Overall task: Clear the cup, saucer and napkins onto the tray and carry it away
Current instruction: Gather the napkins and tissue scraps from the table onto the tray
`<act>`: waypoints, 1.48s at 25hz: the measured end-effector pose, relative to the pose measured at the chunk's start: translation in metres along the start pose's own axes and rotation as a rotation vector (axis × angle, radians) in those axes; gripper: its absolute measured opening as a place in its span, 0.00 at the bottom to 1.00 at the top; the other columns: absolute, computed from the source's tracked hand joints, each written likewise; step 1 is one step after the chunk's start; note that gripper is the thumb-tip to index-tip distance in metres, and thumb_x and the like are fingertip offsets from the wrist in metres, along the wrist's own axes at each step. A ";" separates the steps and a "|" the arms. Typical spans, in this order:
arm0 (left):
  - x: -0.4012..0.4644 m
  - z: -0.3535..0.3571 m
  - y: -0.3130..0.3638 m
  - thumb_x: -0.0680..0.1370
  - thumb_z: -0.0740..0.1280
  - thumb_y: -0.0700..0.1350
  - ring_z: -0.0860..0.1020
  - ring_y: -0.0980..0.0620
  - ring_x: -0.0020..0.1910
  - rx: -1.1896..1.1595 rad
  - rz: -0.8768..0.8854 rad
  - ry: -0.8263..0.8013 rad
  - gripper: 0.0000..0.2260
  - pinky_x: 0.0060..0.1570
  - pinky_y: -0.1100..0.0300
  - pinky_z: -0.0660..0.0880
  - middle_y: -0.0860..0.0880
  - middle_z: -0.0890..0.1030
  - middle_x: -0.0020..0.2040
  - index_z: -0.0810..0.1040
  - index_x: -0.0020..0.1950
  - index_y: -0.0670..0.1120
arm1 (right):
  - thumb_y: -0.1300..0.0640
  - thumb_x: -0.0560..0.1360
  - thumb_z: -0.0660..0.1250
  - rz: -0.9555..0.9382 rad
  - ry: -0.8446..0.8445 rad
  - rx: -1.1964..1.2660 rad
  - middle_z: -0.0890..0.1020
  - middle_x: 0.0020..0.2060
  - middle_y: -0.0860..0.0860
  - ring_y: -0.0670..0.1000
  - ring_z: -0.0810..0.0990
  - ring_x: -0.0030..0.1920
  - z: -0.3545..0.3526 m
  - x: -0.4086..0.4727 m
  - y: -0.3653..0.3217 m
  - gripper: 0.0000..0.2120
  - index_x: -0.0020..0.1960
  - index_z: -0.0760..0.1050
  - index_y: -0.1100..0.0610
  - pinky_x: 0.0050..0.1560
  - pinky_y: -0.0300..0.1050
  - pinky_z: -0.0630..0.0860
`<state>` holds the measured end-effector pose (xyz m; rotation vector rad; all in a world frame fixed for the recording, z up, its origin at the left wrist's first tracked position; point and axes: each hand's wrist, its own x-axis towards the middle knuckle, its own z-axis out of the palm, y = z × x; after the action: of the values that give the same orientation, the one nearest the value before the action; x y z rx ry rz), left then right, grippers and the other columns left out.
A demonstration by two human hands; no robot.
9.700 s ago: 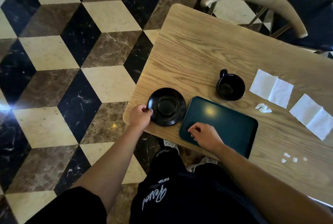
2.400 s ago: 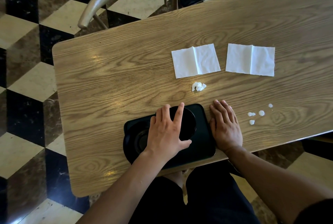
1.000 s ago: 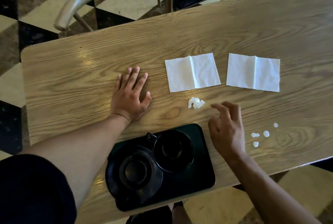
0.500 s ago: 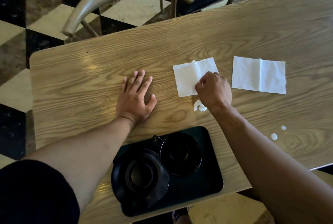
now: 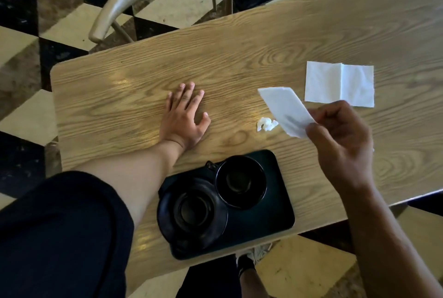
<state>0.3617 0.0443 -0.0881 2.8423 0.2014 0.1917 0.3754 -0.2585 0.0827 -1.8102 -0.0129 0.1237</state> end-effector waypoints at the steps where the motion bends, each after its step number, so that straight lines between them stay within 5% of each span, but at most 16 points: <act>1: 0.000 0.000 0.000 0.78 0.62 0.55 0.62 0.41 0.81 -0.001 0.001 -0.007 0.28 0.79 0.38 0.55 0.43 0.67 0.81 0.73 0.76 0.46 | 0.70 0.68 0.64 -0.007 -0.054 0.086 0.88 0.44 0.42 0.48 0.86 0.47 -0.009 -0.015 -0.004 0.10 0.39 0.72 0.56 0.45 0.44 0.78; 3: 0.001 0.000 0.000 0.78 0.61 0.55 0.61 0.40 0.81 0.001 0.006 -0.015 0.28 0.79 0.38 0.55 0.43 0.66 0.81 0.73 0.76 0.46 | 0.74 0.65 0.62 0.028 -0.179 0.176 0.89 0.49 0.51 0.55 0.86 0.51 -0.031 -0.046 -0.006 0.09 0.36 0.69 0.61 0.47 0.45 0.78; 7: 0.000 0.000 -0.002 0.78 0.62 0.54 0.61 0.41 0.82 -0.006 0.001 -0.021 0.28 0.80 0.38 0.53 0.43 0.66 0.81 0.72 0.77 0.46 | 0.70 0.67 0.66 0.325 -0.448 0.184 0.86 0.37 0.55 0.55 0.80 0.34 -0.061 -0.097 0.010 0.10 0.36 0.74 0.56 0.32 0.43 0.72; 9: 0.000 0.001 -0.002 0.78 0.62 0.54 0.61 0.40 0.81 -0.002 -0.002 -0.021 0.27 0.80 0.38 0.53 0.43 0.66 0.81 0.72 0.77 0.46 | 0.65 0.71 0.70 0.420 -0.554 0.051 0.79 0.31 0.55 0.52 0.74 0.32 -0.057 -0.110 0.024 0.08 0.38 0.77 0.53 0.33 0.44 0.68; 13: 0.000 0.002 -0.002 0.78 0.63 0.54 0.62 0.40 0.81 0.006 -0.008 -0.008 0.27 0.79 0.38 0.54 0.43 0.67 0.81 0.73 0.76 0.47 | 0.58 0.75 0.71 0.444 -0.711 -0.350 0.83 0.36 0.49 0.44 0.80 0.34 -0.021 -0.107 0.053 0.05 0.45 0.81 0.48 0.34 0.44 0.76; 16: 0.000 0.004 -0.003 0.78 0.63 0.54 0.63 0.40 0.81 0.004 -0.007 0.009 0.27 0.79 0.38 0.55 0.43 0.67 0.81 0.73 0.76 0.47 | 0.55 0.74 0.70 0.365 -0.666 -0.558 0.80 0.33 0.44 0.40 0.78 0.36 -0.001 -0.100 0.064 0.05 0.48 0.80 0.45 0.33 0.35 0.72; 23: 0.000 0.003 -0.002 0.78 0.62 0.54 0.62 0.40 0.81 0.002 -0.008 0.000 0.28 0.79 0.38 0.54 0.43 0.67 0.81 0.72 0.77 0.47 | 0.55 0.75 0.72 0.229 -0.376 -0.604 0.81 0.47 0.44 0.44 0.80 0.47 0.000 -0.106 0.073 0.18 0.64 0.77 0.50 0.48 0.41 0.78; 27: 0.000 0.002 -0.001 0.79 0.62 0.55 0.61 0.41 0.82 0.006 -0.015 -0.012 0.28 0.80 0.39 0.53 0.43 0.66 0.82 0.72 0.77 0.47 | 0.60 0.75 0.73 0.039 -0.141 -0.676 0.79 0.54 0.48 0.49 0.79 0.53 -0.007 -0.130 0.075 0.15 0.61 0.80 0.57 0.53 0.44 0.79; 31: 0.001 0.003 -0.002 0.79 0.62 0.55 0.60 0.41 0.82 -0.002 -0.015 -0.015 0.28 0.80 0.39 0.51 0.43 0.66 0.82 0.72 0.77 0.47 | 0.56 0.74 0.74 -0.013 -0.179 -0.748 0.76 0.50 0.50 0.50 0.75 0.50 0.010 -0.152 0.091 0.18 0.63 0.80 0.56 0.50 0.49 0.79; 37: 0.001 0.002 -0.001 0.79 0.61 0.55 0.59 0.41 0.82 0.000 -0.020 -0.021 0.28 0.81 0.41 0.50 0.44 0.65 0.82 0.71 0.78 0.47 | 0.44 0.72 0.74 0.083 -0.176 -0.863 0.72 0.53 0.52 0.51 0.70 0.53 0.020 -0.163 0.111 0.34 0.74 0.70 0.55 0.59 0.47 0.74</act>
<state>0.3624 0.0448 -0.0900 2.8399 0.2255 0.1569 0.2048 -0.2780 -0.0172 -2.6558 -0.1335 0.3799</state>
